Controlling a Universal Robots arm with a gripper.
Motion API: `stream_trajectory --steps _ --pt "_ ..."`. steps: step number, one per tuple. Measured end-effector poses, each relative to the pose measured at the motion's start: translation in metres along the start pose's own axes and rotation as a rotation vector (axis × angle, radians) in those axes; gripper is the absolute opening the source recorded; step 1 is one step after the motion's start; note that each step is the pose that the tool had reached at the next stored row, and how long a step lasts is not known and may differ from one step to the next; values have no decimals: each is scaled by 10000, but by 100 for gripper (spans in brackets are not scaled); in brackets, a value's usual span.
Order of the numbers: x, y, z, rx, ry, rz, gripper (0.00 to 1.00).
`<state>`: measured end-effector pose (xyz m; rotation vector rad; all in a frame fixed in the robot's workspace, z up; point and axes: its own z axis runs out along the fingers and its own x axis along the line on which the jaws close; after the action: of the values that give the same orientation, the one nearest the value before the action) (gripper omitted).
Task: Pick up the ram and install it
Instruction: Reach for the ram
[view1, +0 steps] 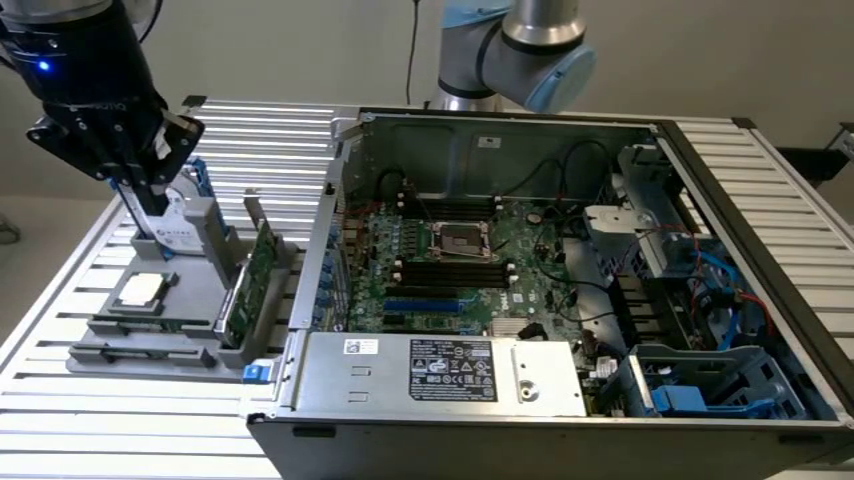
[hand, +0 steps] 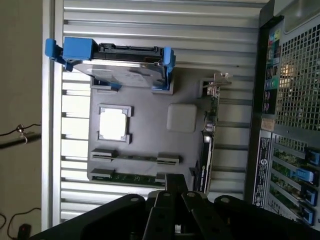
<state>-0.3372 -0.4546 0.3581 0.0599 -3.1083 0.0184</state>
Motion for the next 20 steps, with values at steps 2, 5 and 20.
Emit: stream_trajectory --steps 2,5,20 --pt "17 -7 0 76 3 -9 11" --pt "44 -17 2 172 6 -22 11" --pt "330 -231 119 250 -10 -32 11"
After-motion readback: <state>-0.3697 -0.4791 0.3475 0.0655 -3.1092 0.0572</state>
